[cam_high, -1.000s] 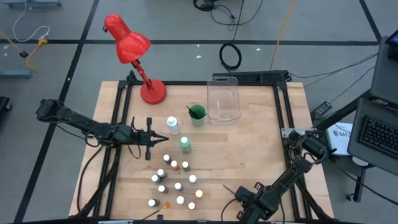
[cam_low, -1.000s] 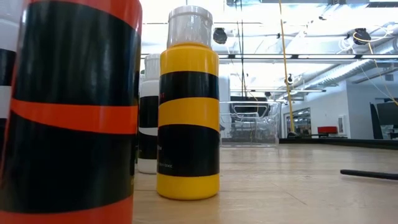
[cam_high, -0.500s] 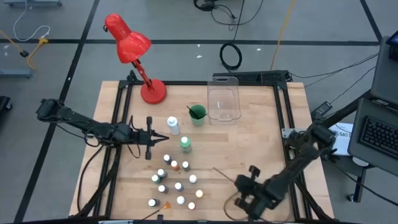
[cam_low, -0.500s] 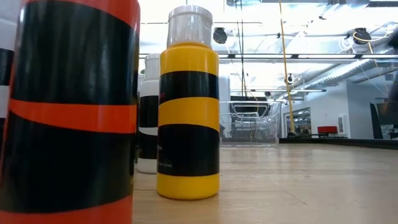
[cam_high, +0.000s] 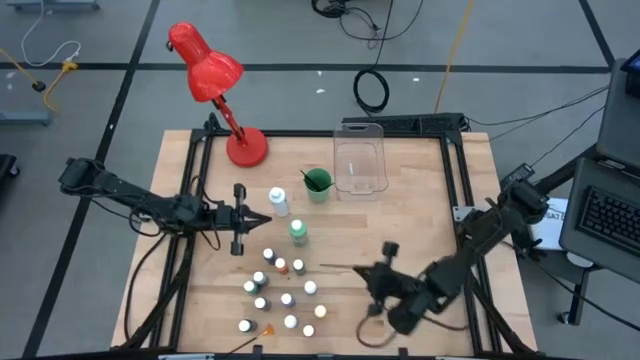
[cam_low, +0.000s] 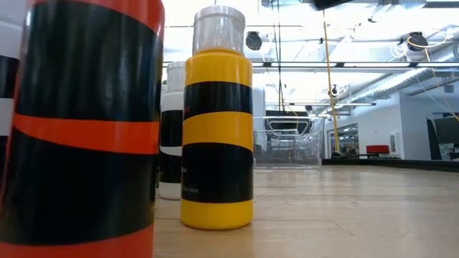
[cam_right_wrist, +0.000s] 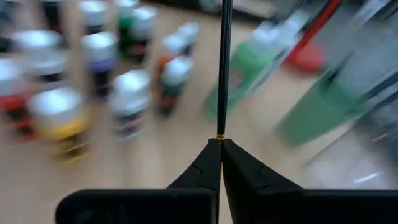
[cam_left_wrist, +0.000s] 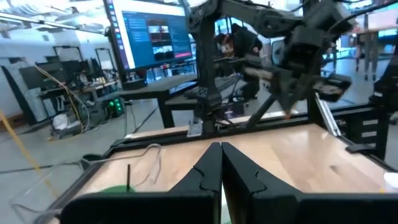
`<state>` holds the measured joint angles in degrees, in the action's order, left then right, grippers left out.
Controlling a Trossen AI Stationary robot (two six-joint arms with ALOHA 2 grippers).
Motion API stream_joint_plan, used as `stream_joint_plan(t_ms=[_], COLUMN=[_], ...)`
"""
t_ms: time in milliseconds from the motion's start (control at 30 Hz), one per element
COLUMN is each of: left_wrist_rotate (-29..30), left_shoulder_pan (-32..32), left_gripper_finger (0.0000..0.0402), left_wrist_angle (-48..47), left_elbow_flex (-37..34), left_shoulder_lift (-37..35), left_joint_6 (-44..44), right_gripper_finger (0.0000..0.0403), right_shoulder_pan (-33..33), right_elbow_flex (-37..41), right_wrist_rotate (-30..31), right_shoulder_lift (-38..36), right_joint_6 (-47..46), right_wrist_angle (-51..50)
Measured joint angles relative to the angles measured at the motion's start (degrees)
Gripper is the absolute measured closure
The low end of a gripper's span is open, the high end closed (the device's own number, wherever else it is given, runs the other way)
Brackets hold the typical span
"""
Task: Pick & Place Paint Supplies
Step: Put the orange paint brush into the green cup
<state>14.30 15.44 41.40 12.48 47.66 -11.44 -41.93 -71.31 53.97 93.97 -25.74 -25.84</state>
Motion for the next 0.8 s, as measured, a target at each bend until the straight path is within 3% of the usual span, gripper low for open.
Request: stream_joint_plan(t_ms=[167,267,400,567,800], left_wrist_rotate=[-4.2,-10.0,-13.1,-15.4,-16.2], left_shoulder_pan=[0.0,0.0,0.0,0.0,-0.9], left_gripper_finger=[0.0396,0.0396,0.0375,0.029,0.015], left_wrist_angle=[0.8,-0.6,-1.4,-2.4,4.2], left_elbow_flex=[5.4,9.6,15.1,16.9,16.8], left_shoulder_lift=[7.1,13.0,19.2,21.4,22.0], left_joint_6=[-2.6,-7.7,-9.5,-15.1,-14.1], right_gripper_finger=[0.0401,0.0401,0.0401,0.0401,0.0401], right_shoulder_pan=[7.3,12.0,15.8,17.5,19.3], right_elbow_flex=[1.3,4.8,10.6,19.7,28.7], right_wrist_rotate=[-4.1,-8.1,-11.7,-13.6,-20.3], right_shoulder_lift=[0.0,0.0,-0.1,-0.3,-0.5], right_joint_6=[15.9,25.6,32.8,38.5,45.5], right_wrist_angle=[10.2,20.1,35.7,53.9,76.2])
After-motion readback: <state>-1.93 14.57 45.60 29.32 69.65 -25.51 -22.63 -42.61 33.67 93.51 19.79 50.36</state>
